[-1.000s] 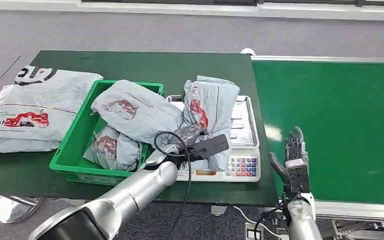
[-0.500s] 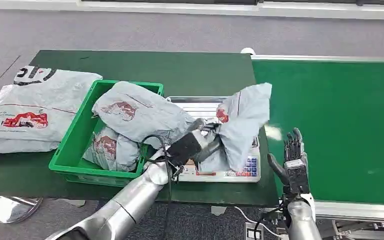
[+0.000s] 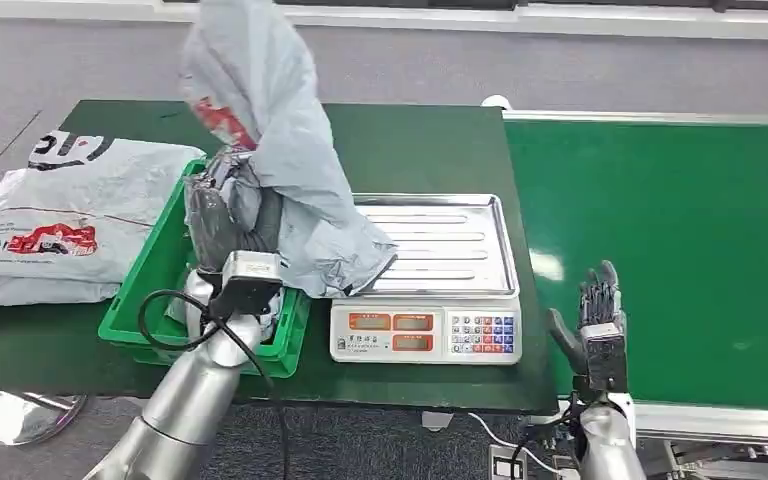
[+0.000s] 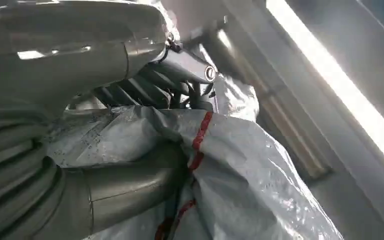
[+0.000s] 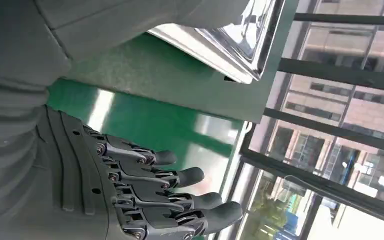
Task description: Moved the parcel from conveyor to table for the left to box.
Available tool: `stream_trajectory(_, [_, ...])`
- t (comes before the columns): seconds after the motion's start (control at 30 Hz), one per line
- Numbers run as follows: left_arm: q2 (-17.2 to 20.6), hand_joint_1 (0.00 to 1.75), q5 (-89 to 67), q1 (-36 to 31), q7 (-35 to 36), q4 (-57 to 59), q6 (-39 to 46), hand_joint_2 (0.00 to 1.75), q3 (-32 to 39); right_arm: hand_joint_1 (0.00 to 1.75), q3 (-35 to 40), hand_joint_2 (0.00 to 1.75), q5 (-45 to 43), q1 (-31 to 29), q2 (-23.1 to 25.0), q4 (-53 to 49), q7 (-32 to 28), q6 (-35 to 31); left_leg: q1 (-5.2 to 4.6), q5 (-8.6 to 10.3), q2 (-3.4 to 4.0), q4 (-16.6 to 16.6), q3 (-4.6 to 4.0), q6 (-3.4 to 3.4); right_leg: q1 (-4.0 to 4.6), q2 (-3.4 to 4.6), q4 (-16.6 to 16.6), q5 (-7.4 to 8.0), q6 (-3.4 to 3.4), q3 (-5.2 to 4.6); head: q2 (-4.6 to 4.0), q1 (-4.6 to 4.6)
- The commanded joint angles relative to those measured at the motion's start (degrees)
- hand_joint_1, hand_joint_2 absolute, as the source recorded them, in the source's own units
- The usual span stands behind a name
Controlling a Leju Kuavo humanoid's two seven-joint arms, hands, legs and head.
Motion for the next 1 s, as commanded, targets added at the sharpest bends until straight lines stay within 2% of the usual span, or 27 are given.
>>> stream_trajectory(0.03, [5.2, 1.75, -15.5, -3.5, 13.8, 18.1, -3.2, 1.75, 14.8, 0.0, -3.2, 1.75, 1.4, 1.1, 0.6, -1.7, 0.9, 0.7, 0.01, -0.02, 0.18, -0.2, 0.32, -0.05, 0.01, 0.19, -0.1, 0.02, -0.07, 0.24, 0.0, 0.0])
stream_trajectory(0.2, [4.5, 1.75, -15.9, -3.7, 13.8, 17.9, -3.1, 1.75, 14.8, 0.0, -3.2, 1.75, 1.4, 0.8, 0.6, -1.5, 0.9, 0.8, 0.09, -0.02, 0.19, -0.1, 0.19, -0.06, 0.1, 0.24, -0.1, 0.01, -0.11, 0.09, 0.0, 0.0])
stream_trajectory(0.3, [6.9, 1.75, -25.9, -7.6, 30.6, 29.0, -18.3, 1.75, 14.3, 0.0, -4.0, 1.75, 2.4, -1.0, 0.7, 0.5, 1.0, 0.9, 0.03, -0.02, 0.17, 0.0, 0.14, -0.03, 0.04, 0.2, -0.1, -0.01, -0.07, 0.05, 0.0, 0.0])
stream_trajectory(0.37, [7.3, 1.75, -26.4, -10.5, 32.9, 36.2, -24.6, 1.75, 15.2, 0.0, -4.8, 1.75, 2.6, -1.4, 0.4, 0.4, 1.3, 0.6, 0.02, -0.02, 0.21, -0.1, 0.21, -0.04, 0.03, 0.24, -0.1, 0.0, -0.08, 0.13, 0.0, 0.0])
stream_trajectory(0.47, [7.2, 1.75, -28.5, -13.4, 33.5, 42.2, -29.5, 1.75, 14.6, 0.0, -5.8, 1.75, 2.7, -1.6, 0.1, 0.4, 1.5, 0.8, 0.0, 0.02, 0.13, -0.1, 0.16, -0.04, 0.0, 0.17, -0.1, 0.01, -0.08, 0.1, 0.0, 0.0])
stream_trajectory(0.6, [6.6, 1.75, -31.4, -16.4, 34.6, 47.6, -42.5, 1.75, 11.6, 0.0, -7.5, 1.75, 3.1, -2.6, 0.2, 1.4, 1.7, 0.8, 0.02, 0.02, 0.06, -0.1, 0.17, -0.04, 0.03, 0.09, -0.1, -0.01, -0.08, 0.12, 0.0, 0.0])
stream_trajectory(0.77, [4.9, 1.75, -32.6, -17.7, 30.9, 49.4, -50.6, 1.75, 9.5, 0.0, -8.5, 1.75, 3.3, -4.0, 0.7, 2.9, 1.1, -0.1, -0.02, 0.02, 0.1, -0.1, 0.28, -0.02, -0.01, 0.1, -0.1, 0.01, -0.06, 0.25, 0.0, 0.0])
stream_trajectory(0.83, [4.7, 1.75, -32.7, -17.8, 31.2, 49.4, -51.0, 1.75, 9.2, 0.0, -8.6, 1.75, 3.3, -4.1, 0.6, 2.8, 1.1, 0.0, 0.01, 0.01, 0.08, -0.1, 0.34, -0.02, 0.01, 0.09, -0.1, 0.01, -0.06, 0.32, 0.0, 0.0])
stream_trajectory(0.93, [4.9, 1.75, -34.4, -18.9, 34.1, 51.0, -56.8, 1.75, 7.2, 0.0, -8.8, 1.75, 3.8, -4.3, 0.8, 2.8, 1.0, -0.5, 0.02, 0.02, 0.04, -0.1, 0.42, -0.02, 0.03, 0.06, -0.2, 0.03, -0.07, 0.45, 0.0, 0.0])
stream_trajectory(1.0, [5.1, 1.75, -34.2, -19.0, 33.1, 51.7, -61.5, 1.75, 7.3, 0.0, -8.6, 1.75, 3.9, -4.6, 0.9, 3.5, 1.1, -0.5, 0.01, 0.02, 0.04, -0.2, 0.46, -0.02, 0.01, 0.07, -0.2, 0.04, -0.07, 0.46, 0.0, 0.0])
